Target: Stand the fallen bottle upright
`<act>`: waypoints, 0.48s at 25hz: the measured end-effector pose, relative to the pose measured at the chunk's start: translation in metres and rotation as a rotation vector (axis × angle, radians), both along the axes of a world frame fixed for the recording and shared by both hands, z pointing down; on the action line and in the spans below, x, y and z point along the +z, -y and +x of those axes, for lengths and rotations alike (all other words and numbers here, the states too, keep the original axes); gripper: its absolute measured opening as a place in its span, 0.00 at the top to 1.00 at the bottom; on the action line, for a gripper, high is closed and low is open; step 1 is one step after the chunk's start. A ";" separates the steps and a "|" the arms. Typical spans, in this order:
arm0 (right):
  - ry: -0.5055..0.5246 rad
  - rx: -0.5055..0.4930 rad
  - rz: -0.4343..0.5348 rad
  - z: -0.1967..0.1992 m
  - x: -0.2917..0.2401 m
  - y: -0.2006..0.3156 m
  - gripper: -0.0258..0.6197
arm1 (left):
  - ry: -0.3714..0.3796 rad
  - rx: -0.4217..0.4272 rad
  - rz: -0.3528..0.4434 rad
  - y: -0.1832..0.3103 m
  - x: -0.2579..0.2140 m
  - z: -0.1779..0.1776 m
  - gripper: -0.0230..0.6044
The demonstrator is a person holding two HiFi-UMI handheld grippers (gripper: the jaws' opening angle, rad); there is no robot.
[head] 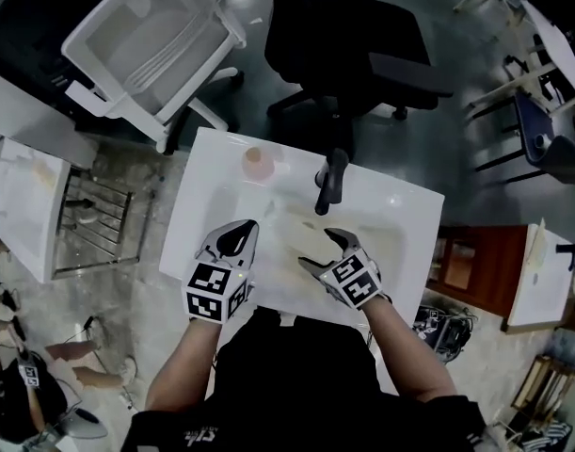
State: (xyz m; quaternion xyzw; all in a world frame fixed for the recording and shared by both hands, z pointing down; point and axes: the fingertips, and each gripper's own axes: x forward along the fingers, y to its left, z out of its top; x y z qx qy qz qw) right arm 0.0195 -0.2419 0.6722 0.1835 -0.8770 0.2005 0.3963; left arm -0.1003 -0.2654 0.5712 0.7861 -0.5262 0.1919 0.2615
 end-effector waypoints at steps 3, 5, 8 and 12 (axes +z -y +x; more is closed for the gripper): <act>-0.076 -0.065 0.003 -0.002 0.031 0.000 0.35 | 0.000 -0.022 -0.018 0.004 0.007 -0.005 0.94; -0.126 -0.119 0.007 -0.004 0.051 -0.002 0.34 | 0.001 -0.032 -0.028 0.004 0.010 -0.007 0.94; -0.185 -0.172 0.005 -0.007 0.072 -0.003 0.32 | 0.005 -0.042 -0.040 0.004 0.013 -0.009 0.94; -0.261 -0.223 0.030 -0.008 0.089 0.002 0.31 | 0.010 -0.058 -0.054 0.003 0.018 -0.014 0.94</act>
